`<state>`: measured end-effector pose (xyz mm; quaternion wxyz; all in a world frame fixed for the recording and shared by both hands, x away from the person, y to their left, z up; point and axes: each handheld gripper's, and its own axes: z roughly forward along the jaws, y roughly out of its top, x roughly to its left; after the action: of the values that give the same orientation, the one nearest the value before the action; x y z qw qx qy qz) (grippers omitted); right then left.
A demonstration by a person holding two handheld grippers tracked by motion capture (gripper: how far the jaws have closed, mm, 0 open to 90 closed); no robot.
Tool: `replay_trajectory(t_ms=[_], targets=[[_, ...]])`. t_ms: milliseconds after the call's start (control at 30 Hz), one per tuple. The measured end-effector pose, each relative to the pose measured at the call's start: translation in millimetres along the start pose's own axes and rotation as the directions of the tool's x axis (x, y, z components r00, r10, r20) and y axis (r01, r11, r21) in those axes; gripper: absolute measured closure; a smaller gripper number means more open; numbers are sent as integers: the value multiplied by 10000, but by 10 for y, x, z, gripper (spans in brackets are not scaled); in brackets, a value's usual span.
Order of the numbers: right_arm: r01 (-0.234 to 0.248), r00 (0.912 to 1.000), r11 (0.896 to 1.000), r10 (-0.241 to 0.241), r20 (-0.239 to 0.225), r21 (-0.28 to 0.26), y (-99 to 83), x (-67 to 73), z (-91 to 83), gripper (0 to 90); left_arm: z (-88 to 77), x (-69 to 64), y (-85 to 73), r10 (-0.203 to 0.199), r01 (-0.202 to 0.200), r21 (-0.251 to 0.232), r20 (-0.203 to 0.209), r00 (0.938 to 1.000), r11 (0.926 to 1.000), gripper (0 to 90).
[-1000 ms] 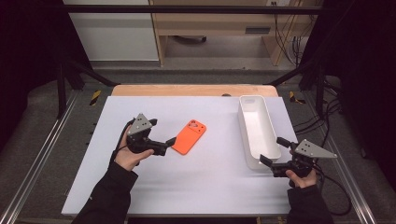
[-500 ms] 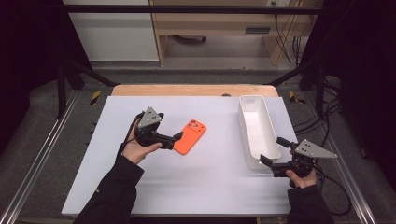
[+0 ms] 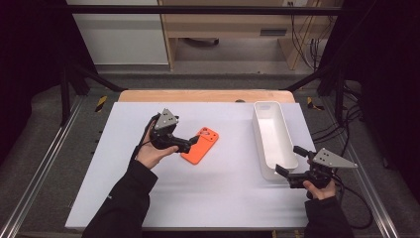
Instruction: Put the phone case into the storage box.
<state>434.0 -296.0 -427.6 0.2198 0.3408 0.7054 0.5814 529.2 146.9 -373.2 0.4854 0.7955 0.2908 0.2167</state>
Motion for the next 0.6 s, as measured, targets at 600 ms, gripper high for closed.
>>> replay_trajectory(t_ms=[600], targets=[[55, 10000, 10000, -55, -32, 36, -3, -4, 4, 4, 314, 52, 130, -98, 95, 482, 50, 9999, 9988, 0]])
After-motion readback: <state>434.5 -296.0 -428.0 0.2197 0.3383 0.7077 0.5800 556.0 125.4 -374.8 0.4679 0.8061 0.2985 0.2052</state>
